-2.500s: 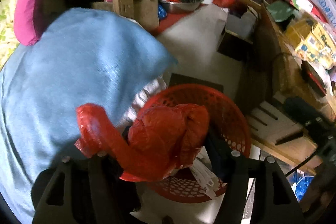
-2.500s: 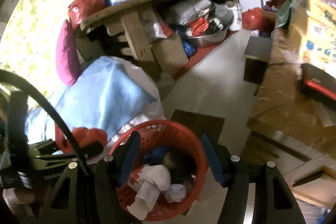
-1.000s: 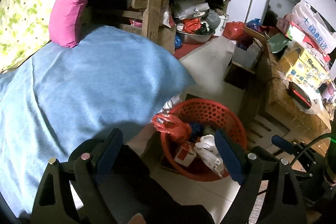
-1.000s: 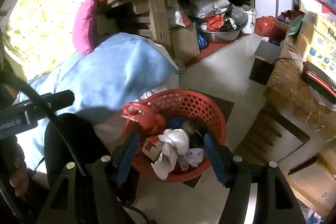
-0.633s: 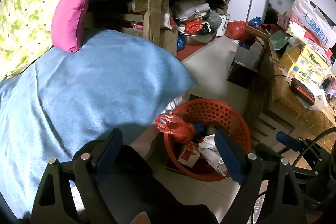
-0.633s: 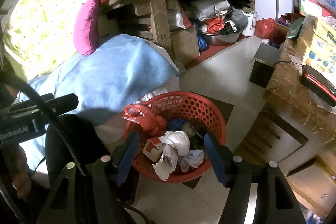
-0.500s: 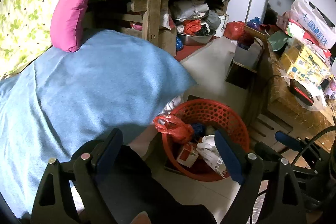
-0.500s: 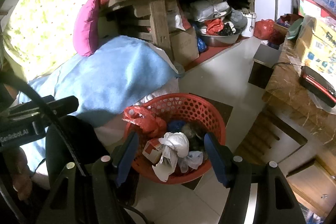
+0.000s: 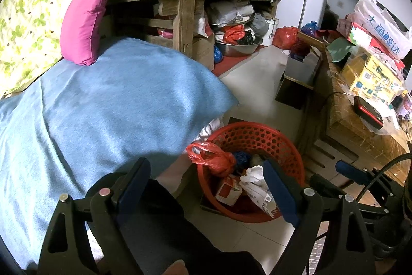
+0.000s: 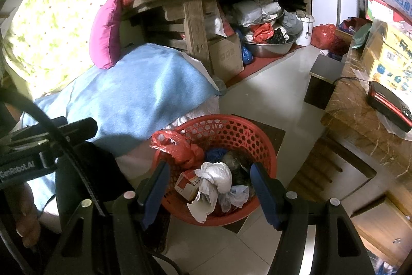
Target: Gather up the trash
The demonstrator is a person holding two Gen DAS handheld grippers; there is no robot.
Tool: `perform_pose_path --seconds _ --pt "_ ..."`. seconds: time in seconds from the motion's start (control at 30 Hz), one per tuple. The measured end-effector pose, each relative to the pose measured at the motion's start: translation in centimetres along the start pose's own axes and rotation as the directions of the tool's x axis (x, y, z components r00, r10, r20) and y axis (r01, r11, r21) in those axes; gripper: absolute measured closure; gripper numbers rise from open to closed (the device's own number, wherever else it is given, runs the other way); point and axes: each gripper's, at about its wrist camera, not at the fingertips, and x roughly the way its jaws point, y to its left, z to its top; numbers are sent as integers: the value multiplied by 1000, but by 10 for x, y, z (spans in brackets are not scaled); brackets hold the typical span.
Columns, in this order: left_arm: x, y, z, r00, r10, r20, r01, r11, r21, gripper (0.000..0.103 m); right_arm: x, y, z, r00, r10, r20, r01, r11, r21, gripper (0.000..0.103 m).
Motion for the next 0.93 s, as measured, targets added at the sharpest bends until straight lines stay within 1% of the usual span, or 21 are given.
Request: perform_pose_path --seconds 0.47,0.67,0.7,0.8,0.93 --pt "2 -2 -1 1000 -4 -4 4 1000 9 14 0 -1 -3 1000 -5 -1 5 1000 8 34" --pt "4 -2 -2 1000 -20 -13 20 1000 8 14 -1 -4 -7 1000 -11 -7 12 1000 15 34" --pt "4 -3 -3 1000 -21 -14 21 1000 10 13 -1 -5 -7 1000 -13 -9 13 1000 15 34" --pt "3 -4 -3 1000 -16 -2 16 1000 13 7 0 -4 -8 1000 -15 -13 15 1000 17 34" --pt "2 -8 -4 1000 -13 3 13 999 31 7 0 -4 -8 1000 -17 -14 17 1000 18 34"
